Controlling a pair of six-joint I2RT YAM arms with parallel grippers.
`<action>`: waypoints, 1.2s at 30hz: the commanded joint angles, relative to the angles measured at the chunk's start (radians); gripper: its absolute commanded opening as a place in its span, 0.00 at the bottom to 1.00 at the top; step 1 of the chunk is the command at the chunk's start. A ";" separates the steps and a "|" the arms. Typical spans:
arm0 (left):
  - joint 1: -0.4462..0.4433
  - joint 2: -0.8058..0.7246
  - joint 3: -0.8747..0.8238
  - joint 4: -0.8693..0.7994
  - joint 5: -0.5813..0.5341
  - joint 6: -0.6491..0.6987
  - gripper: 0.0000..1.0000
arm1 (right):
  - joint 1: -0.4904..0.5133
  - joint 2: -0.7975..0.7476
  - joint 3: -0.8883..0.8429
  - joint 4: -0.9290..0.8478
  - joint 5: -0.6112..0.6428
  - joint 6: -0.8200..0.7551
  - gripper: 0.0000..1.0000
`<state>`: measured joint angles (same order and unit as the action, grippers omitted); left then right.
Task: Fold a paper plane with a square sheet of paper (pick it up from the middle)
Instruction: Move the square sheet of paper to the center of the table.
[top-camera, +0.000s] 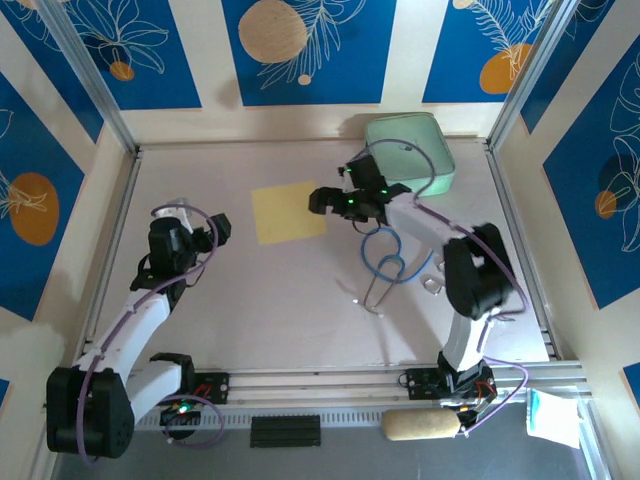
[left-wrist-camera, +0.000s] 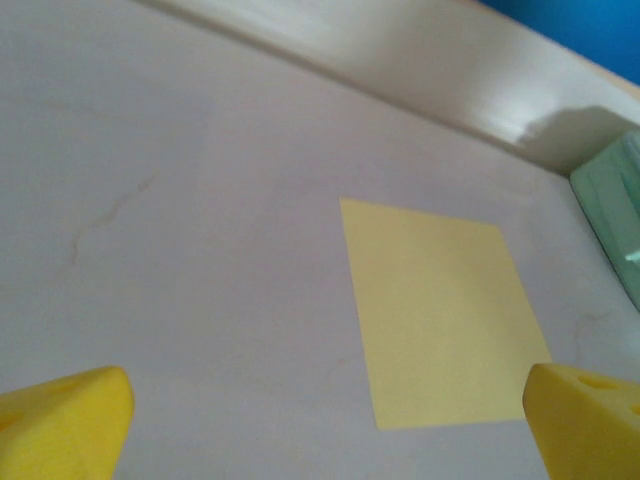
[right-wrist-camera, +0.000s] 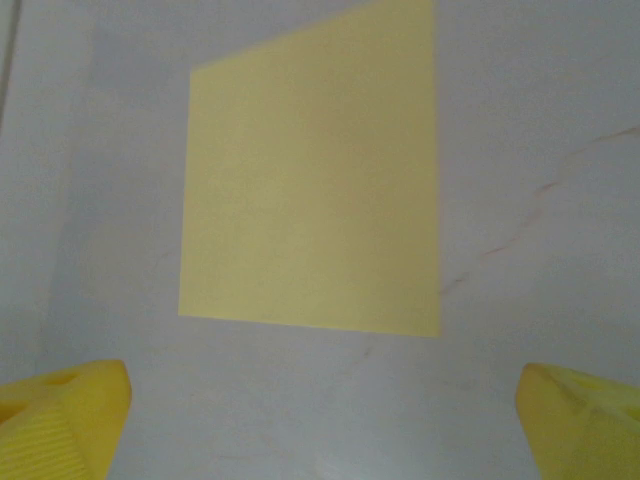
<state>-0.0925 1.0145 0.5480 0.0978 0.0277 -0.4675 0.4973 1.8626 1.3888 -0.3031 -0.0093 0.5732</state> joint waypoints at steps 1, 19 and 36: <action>0.008 0.007 -0.001 -0.021 0.084 -0.030 0.99 | 0.036 0.103 0.127 -0.084 -0.040 0.032 0.99; 0.009 0.013 0.001 -0.049 0.144 -0.019 0.99 | 0.083 0.543 0.602 -0.333 0.058 0.041 0.99; 0.006 0.120 0.093 -0.174 0.196 -0.085 0.99 | 0.152 0.052 -0.141 -0.251 -0.049 0.309 0.96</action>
<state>-0.0925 1.1156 0.5980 -0.0452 0.1711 -0.5232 0.6491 1.9514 1.3201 -0.5453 0.0273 0.7818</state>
